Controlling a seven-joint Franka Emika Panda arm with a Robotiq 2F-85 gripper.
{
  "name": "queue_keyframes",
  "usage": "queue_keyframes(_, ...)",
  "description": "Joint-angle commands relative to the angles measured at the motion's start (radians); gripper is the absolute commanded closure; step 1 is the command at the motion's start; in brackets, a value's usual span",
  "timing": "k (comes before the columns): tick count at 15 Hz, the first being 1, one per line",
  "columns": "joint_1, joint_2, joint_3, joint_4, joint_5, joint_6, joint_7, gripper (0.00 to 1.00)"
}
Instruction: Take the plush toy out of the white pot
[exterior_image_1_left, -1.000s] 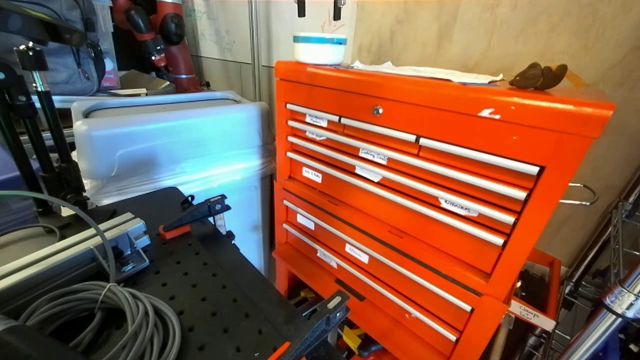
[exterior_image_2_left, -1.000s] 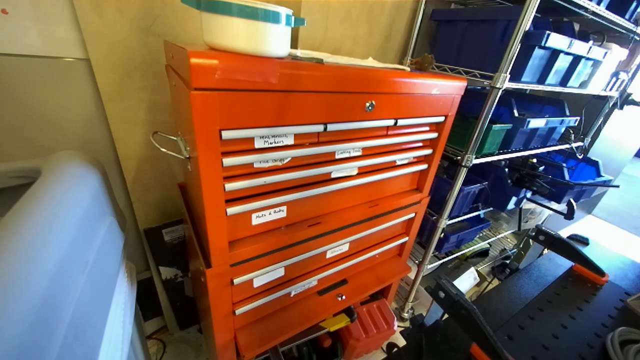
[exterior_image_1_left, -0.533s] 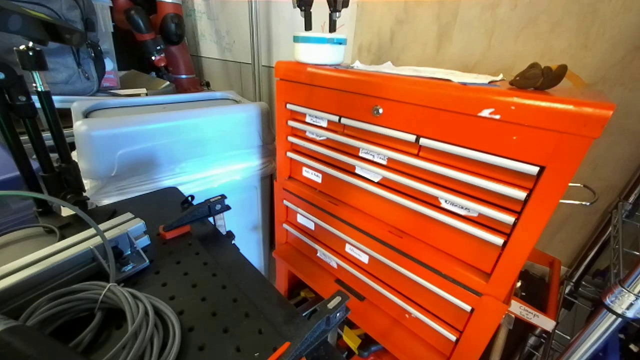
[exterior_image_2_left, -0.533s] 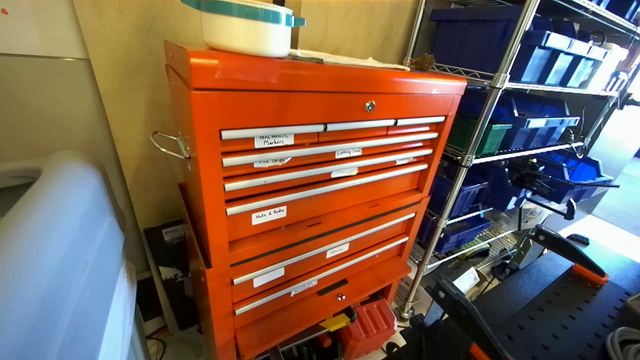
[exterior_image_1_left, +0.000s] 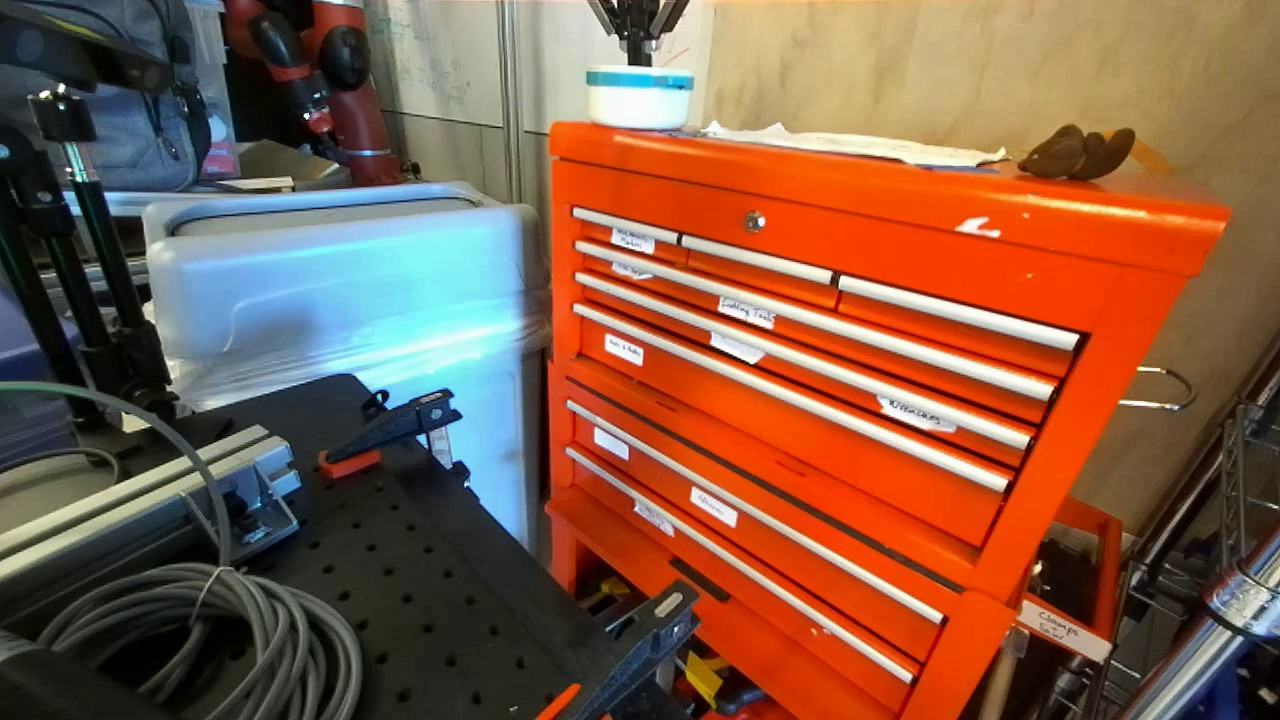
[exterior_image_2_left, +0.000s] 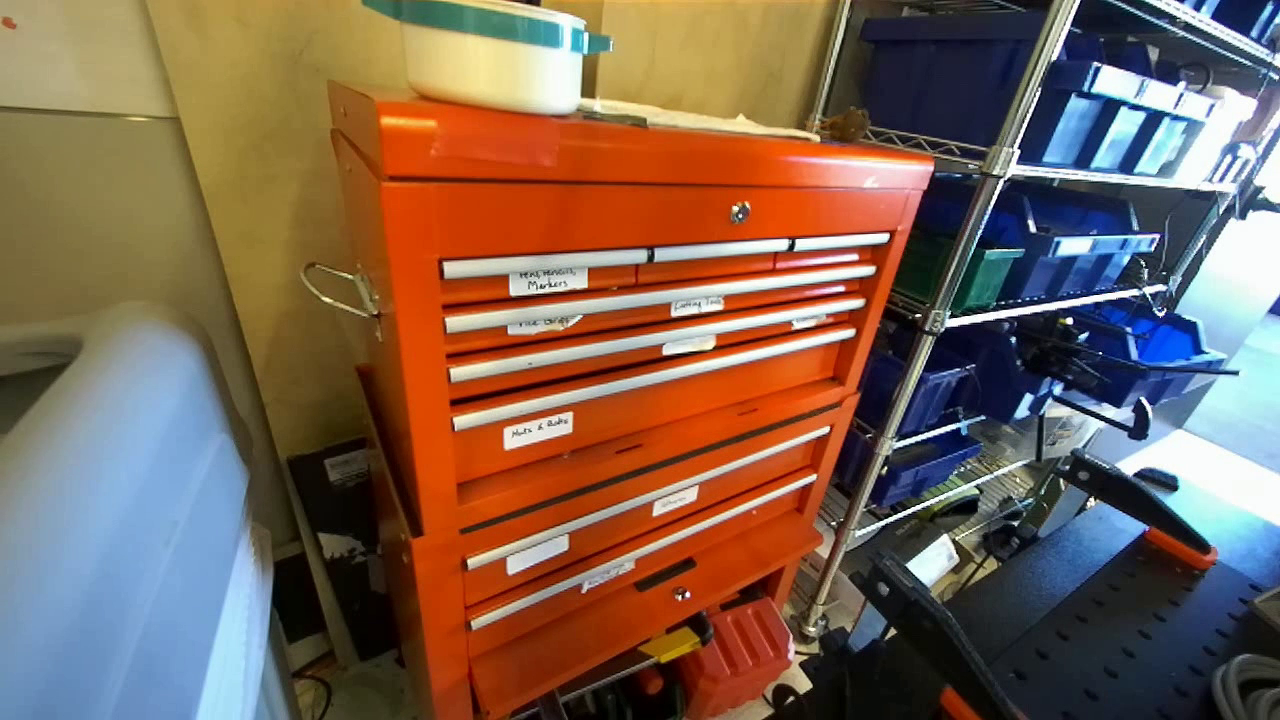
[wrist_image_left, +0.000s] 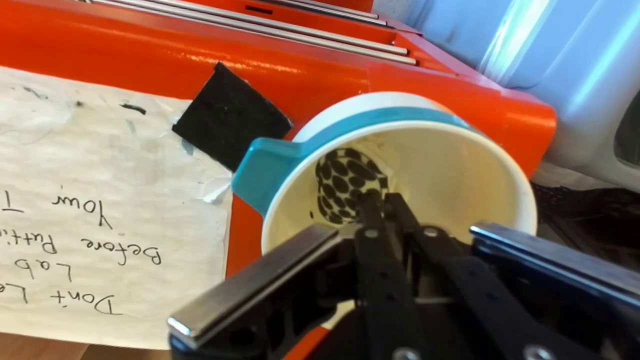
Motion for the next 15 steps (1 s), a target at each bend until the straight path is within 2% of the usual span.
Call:
queue_keyframes(1,0.026,0.023,-0.017,0.036,-0.045,-0.02,-0.009,0.64)
queue_keyframes(4,0.032,0.03,-0.018,0.036,-0.065,-0.021,-0.008,0.45)
queue_keyframes(10,0.037,0.055,-0.02,0.044,-0.082,-0.021,-0.004,0.02)
queue_keyframes(11,0.039,0.063,-0.021,0.043,-0.084,-0.019,0.0,0.0)
queue_keyframes(12,0.039,0.074,-0.022,0.037,-0.083,-0.017,-0.001,0.29)
queue_keyframes(14,0.045,0.091,-0.029,0.019,-0.1,-0.008,0.003,0.33)
queue_keyframes(15,0.051,0.098,-0.033,0.013,-0.112,-0.005,0.007,0.41)
